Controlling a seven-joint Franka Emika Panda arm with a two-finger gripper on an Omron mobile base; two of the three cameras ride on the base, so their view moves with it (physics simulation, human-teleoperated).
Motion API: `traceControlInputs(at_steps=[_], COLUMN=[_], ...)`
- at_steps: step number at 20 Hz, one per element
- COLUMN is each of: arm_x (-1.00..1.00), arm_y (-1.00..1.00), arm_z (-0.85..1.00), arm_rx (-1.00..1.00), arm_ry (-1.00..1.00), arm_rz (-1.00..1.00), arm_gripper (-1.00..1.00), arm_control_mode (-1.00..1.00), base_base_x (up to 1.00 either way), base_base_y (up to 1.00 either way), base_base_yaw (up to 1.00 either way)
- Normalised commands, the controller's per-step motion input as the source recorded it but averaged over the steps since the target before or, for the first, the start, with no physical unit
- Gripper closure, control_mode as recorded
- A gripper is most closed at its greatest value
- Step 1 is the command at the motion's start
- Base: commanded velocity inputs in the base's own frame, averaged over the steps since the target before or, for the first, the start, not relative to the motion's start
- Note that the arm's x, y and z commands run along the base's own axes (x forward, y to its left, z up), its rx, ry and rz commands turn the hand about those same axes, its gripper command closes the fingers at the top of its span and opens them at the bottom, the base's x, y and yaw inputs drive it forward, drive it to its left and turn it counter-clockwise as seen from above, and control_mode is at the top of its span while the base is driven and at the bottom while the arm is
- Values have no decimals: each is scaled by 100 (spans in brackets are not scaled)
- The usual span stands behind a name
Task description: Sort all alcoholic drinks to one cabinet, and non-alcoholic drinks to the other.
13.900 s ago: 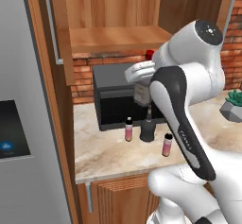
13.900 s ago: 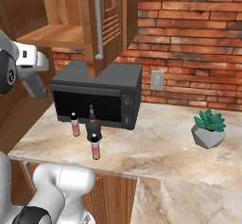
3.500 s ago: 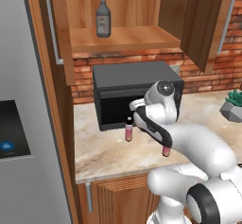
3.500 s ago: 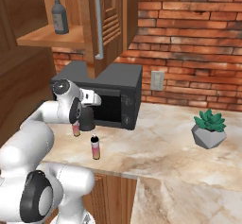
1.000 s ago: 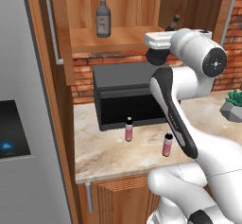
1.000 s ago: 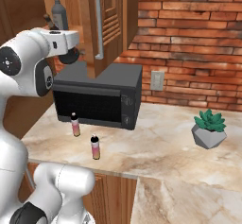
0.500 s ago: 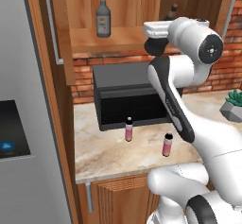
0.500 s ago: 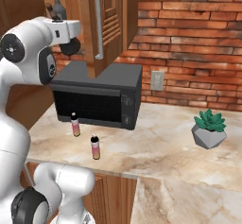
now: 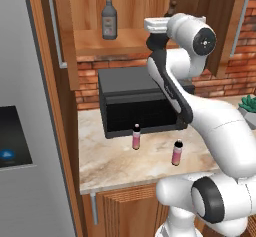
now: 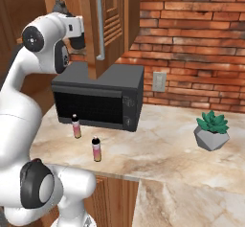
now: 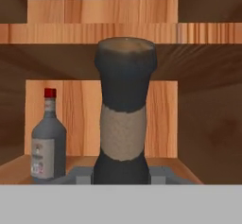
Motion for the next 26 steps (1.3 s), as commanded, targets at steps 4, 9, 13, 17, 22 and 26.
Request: traceControlInputs(at_steps=[4, 9, 13, 17, 22, 26], arm_x=[60, 50, 40, 38, 21, -1], arm_y=[0, 0, 0, 0, 0, 0], arm_z=[-3, -12, -16, -11, -23, -15], arm_rx=[0, 0, 0, 0, 0, 0], arm_ry=[0, 3, 5, 7, 4, 0], arm_rz=[0, 0, 0, 0, 0, 0], arm_gripper=[100, 100, 100, 100, -100, -100], arm_control_mode=[-100, -100, -100, -100, -100, -100], base_base_x=[0, 0, 0, 0, 0, 0], base_base_y=[0, 0, 0, 0, 0, 0], base_base_yaw=[0, 0, 0, 0, 0, 0])
